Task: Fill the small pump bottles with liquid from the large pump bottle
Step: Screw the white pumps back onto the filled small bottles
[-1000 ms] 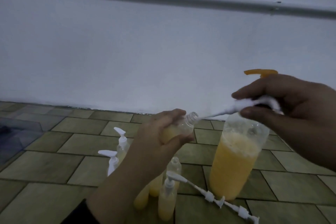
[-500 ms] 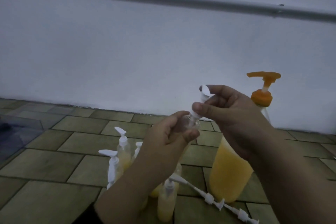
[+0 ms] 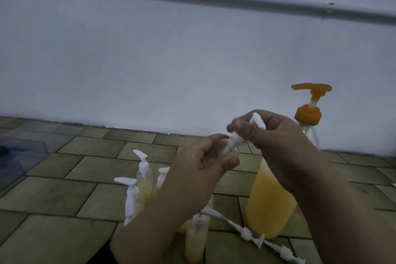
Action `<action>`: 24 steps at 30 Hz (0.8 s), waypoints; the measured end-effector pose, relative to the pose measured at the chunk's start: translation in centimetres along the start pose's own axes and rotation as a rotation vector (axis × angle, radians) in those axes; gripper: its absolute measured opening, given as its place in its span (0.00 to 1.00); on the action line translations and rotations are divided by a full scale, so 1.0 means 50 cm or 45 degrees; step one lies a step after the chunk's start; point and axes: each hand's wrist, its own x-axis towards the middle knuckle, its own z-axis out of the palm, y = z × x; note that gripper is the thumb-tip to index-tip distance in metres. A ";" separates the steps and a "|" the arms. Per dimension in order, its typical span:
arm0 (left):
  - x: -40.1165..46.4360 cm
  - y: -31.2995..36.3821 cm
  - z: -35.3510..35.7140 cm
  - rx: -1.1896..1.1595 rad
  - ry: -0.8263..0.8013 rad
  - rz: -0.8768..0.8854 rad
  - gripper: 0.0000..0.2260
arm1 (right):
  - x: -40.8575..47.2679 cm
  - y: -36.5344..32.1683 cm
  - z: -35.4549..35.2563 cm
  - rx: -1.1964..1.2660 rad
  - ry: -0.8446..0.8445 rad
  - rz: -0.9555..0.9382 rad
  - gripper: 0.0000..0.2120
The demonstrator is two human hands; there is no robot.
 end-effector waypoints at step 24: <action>0.007 0.004 -0.009 -0.042 0.033 -0.046 0.13 | 0.007 0.001 -0.012 0.059 0.003 0.056 0.20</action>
